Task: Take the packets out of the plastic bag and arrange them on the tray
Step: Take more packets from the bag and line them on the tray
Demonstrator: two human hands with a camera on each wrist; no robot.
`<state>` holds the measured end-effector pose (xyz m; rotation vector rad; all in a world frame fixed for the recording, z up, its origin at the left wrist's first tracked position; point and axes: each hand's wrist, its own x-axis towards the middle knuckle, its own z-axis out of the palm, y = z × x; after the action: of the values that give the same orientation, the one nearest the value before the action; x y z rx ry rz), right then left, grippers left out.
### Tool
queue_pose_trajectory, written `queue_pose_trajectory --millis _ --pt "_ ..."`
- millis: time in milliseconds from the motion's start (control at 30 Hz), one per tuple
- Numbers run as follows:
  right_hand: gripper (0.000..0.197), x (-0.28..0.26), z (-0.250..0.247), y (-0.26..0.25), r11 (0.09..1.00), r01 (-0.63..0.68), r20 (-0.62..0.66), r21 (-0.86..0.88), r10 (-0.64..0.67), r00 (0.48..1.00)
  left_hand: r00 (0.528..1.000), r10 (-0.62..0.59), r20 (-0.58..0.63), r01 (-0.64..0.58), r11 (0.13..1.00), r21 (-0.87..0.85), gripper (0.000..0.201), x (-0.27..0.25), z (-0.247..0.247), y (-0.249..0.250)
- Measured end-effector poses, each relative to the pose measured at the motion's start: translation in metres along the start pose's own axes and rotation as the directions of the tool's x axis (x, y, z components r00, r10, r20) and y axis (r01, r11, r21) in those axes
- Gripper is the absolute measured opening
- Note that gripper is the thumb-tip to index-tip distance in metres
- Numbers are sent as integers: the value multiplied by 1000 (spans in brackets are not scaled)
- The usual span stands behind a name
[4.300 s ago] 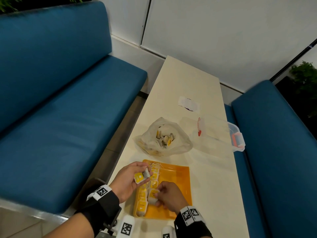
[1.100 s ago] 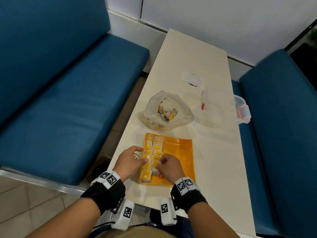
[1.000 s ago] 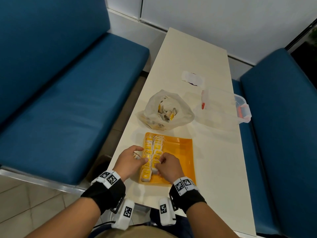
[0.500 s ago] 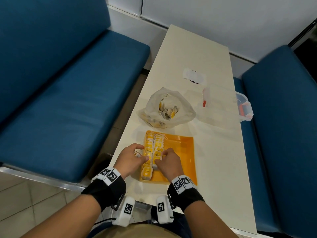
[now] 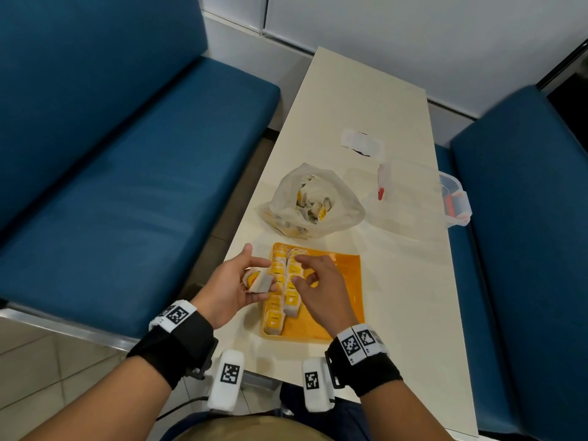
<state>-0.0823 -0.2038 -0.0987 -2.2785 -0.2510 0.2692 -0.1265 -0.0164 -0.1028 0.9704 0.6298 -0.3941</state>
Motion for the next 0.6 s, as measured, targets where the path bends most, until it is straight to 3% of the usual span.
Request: queue_pose_trajectory --millis 100,267,467,600 --pt "33 -2 -2 -15 992 107 91 61 -112 989 997 -14 70 17 999 -39 50 1 4 -1" --pt "33 -6 3 -18 994 85 161 62 -94 982 983 13 184 -15 1000 8 32 0 8 -6" --pt "20 -13 4 -9 992 22 118 126 -37 992 992 5 123 -1 999 -35 28 -1 10 -6" --pt "27 -14 2 -5 983 -20 68 184 7 998 995 -6 104 13 998 -67 27 1 11 -8"
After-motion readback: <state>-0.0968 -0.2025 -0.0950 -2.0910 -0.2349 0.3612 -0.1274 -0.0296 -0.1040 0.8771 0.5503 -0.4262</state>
